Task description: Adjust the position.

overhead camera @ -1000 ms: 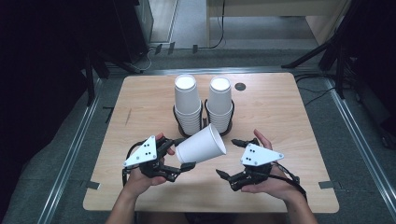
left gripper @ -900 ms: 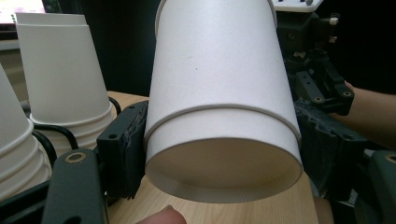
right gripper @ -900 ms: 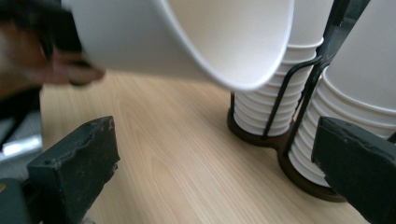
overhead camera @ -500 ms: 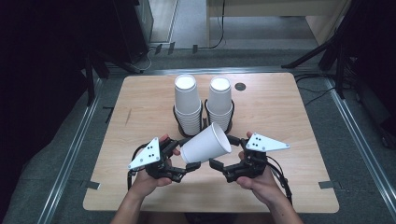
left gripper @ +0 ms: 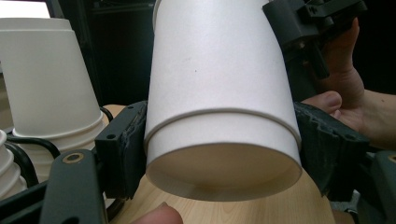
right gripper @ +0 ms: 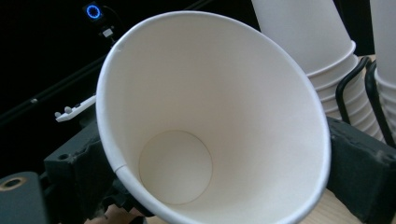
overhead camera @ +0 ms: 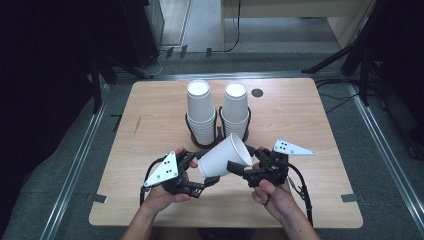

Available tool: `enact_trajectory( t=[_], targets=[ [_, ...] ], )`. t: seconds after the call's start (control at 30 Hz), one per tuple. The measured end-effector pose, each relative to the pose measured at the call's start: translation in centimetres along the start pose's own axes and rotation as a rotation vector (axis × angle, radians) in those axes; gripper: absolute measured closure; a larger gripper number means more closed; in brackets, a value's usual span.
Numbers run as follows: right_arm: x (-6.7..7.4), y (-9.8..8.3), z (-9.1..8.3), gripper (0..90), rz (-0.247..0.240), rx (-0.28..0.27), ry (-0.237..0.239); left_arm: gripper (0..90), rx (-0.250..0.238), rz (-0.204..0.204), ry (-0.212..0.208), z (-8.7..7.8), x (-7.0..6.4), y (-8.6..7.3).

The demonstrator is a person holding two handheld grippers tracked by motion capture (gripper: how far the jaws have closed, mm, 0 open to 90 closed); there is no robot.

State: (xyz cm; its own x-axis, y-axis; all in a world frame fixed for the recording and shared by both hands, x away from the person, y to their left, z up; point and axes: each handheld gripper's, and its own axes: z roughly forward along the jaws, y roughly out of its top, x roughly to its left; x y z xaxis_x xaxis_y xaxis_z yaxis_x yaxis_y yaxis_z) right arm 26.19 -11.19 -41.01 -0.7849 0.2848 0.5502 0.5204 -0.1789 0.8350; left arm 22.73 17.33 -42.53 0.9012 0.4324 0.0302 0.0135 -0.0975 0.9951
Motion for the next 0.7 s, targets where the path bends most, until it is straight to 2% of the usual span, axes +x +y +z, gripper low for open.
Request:
enact_trajectory(
  t=[0.03, 0.13, 0.17, 0.2, 0.27, 0.4, 0.43, 0.5, 0.53, 0.67, 0.7],
  targets=[
    [0.0, 0.0, 0.0, 7.0, 0.0, 0.0, 0.0, 23.5, 0.0, 0.0, 0.0, 0.0, 0.0, 0.0],
    [0.5, -0.1, 0.0, 9.6, -0.049, -0.007, -0.028, 22.7, 0.038, 0.005, 0.002, 0.1, 0.0, 0.0],
    [0.6, -0.1, 0.0, 11.0, -0.059, -0.006, -0.036, 22.6, 0.078, 0.009, 0.015, 0.3, -0.1, 0.1],
    [0.7, -0.1, 0.0, 15.7, -0.06, -0.004, -0.042, 22.3, 0.083, 0.006, 0.015, 0.4, -0.2, 0.1],
    [0.7, -0.2, 0.0, 15.8, -0.07, -0.009, -0.073, 17.9, 0.115, 0.0, 0.015, 0.6, -0.3, 0.2],
    [0.7, -0.2, -0.1, 15.9, -0.094, -0.008, -0.091, 13.3, 0.153, 0.013, 0.02, 1.0, -0.6, 0.3],
    [1.0, -0.2, -0.1, 15.9, -0.128, -0.006, -0.119, 13.0, 0.175, 0.006, 0.031, 1.4, -0.7, 0.3],
    [1.2, -0.2, -0.1, 15.9, -0.145, -0.009, -0.128, 11.1, 0.185, 0.003, 0.039, 1.5, -0.8, 0.3],
    [1.6, -0.2, 0.1, 15.9, -0.171, -0.006, -0.153, 8.6, 0.201, -0.009, 0.048, 1.9, -0.9, 0.4],
    [2.7, -0.6, 0.7, 15.8, -0.247, -0.001, -0.214, 1.9, 0.213, -0.029, 0.056, 2.5, -1.4, 0.5],
    [2.7, -0.6, 0.7, 15.8, -0.247, -0.001, -0.214, 1.9, 0.213, -0.029, 0.056, 2.5, -1.4, 0.5]
  ],
)
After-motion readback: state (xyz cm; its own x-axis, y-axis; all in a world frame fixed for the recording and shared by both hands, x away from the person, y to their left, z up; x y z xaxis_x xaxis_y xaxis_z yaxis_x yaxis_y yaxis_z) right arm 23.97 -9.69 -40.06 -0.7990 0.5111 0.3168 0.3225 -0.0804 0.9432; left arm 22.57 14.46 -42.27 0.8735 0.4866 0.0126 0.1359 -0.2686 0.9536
